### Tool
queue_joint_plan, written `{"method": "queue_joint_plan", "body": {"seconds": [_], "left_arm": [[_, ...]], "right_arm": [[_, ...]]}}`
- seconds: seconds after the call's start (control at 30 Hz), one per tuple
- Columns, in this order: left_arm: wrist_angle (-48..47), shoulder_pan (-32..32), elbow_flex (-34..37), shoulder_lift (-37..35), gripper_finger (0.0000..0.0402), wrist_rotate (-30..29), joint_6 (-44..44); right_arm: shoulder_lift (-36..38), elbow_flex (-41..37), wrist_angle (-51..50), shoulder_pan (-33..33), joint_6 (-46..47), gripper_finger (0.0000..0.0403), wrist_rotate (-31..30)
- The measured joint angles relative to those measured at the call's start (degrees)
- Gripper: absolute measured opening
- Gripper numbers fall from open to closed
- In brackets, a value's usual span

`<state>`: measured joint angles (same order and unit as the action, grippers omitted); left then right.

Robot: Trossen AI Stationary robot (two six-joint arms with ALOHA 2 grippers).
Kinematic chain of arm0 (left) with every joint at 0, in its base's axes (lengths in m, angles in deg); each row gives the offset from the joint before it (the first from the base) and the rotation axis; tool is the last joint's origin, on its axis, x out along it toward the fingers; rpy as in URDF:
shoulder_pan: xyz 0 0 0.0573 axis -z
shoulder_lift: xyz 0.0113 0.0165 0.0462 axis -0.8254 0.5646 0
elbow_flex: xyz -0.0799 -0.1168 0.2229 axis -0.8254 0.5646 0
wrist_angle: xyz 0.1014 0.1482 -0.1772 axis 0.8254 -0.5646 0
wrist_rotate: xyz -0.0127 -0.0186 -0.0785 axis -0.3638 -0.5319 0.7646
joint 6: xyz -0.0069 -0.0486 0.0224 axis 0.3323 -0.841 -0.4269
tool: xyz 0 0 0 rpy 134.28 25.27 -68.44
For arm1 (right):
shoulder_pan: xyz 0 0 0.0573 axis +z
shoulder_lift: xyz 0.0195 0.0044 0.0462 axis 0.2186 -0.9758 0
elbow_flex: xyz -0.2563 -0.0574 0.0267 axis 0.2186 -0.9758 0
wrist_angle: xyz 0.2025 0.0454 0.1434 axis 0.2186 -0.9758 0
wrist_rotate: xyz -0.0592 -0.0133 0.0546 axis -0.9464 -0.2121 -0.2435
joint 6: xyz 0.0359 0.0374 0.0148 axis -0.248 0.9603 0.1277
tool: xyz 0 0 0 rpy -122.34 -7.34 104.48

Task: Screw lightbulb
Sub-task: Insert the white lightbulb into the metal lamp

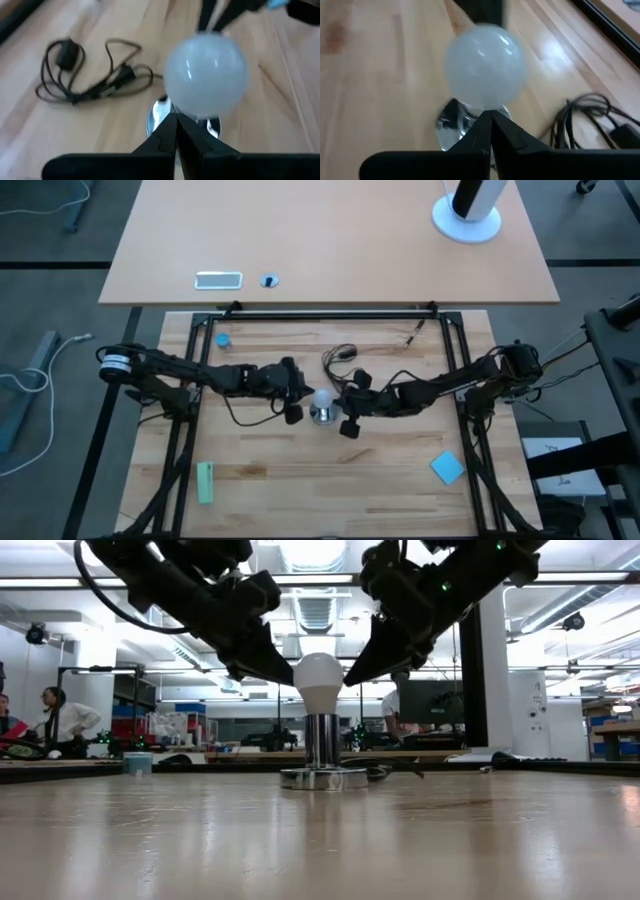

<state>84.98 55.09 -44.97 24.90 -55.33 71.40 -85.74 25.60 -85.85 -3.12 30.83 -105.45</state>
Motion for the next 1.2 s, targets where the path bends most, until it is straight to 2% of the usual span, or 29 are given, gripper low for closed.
{"method": "queue_joint_plan", "body": {"seconds": [0.23,0.47,0.6,0.87,0.97,1.07,1.2], "left_arm": [[-5.37,0.06,0.01,-1.08,0.0,0.61,-1.45],[-1.68,0.16,0.01,-1.23,0.0,4.49,-0.27],[-1.93,0.16,0.01,-1.35,0.0,4.66,-0.18],[-6.75,0.62,0.03,-5.46,0.0,4.58,-1.87],[-4.61,1.46,0.06,-7.38,0.0,4.57,-0.2],[-2.34,2.17,0.06,-7.92,0.0,4.57,1.65],[-2.06,2.65,0.08,-6.67,0.0,4.55,1.83]], "right_arm": [[0.0,-0.06,-8.48,-0.03,4.32,0.0,-4.08],[0.0,-0.07,-1.59,-0.08,2.62,0.0,-4.32],[0.02,-0.07,1.35,-0.04,1.79,0.0,-4.16],[1.4,-0.07,1.63,-0.04,2.84,0.0,-4.12],[3.1,-0.16,1.73,-0.04,2.42,0.0,-3.98],[5.36,-1.46,3.72,-0.04,1.32,0.0,-1.56],[8.04,-7.51,17.62,-0.24,-0.61,0.0,5.78]]}}
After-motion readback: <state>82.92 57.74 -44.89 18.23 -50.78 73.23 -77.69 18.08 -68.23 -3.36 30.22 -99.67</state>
